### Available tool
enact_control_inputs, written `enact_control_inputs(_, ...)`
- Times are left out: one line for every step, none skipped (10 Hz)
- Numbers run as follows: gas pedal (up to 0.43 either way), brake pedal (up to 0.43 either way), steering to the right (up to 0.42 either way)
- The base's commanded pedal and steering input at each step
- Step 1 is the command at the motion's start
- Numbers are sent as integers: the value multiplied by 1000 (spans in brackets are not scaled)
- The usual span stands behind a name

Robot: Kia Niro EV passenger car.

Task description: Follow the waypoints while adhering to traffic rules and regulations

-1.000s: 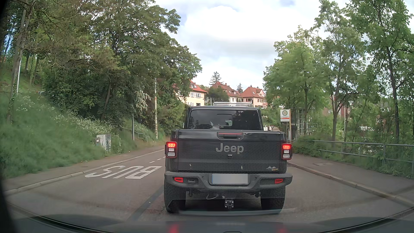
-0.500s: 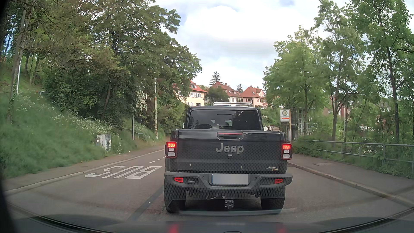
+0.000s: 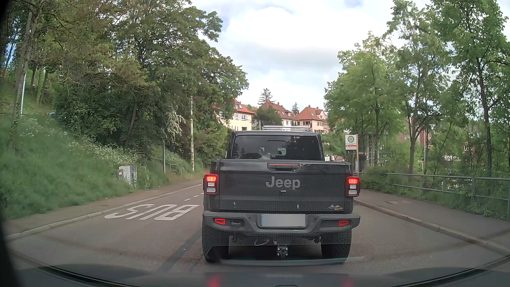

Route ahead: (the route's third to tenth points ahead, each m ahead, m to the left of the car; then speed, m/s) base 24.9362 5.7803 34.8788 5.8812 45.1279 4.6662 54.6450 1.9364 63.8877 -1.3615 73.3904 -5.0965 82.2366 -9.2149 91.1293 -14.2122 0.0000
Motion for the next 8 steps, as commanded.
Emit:
enact_control_inputs(0,0,1)
enact_control_inputs(0,0,0)
enact_control_inputs(0,0,0)
enact_control_inputs(0,0,0)
enact_control_inputs(0,0,0)
enact_control_inputs(0,0,1)
enact_control_inputs(0,0,0)
enact_control_inputs(0,0,1)
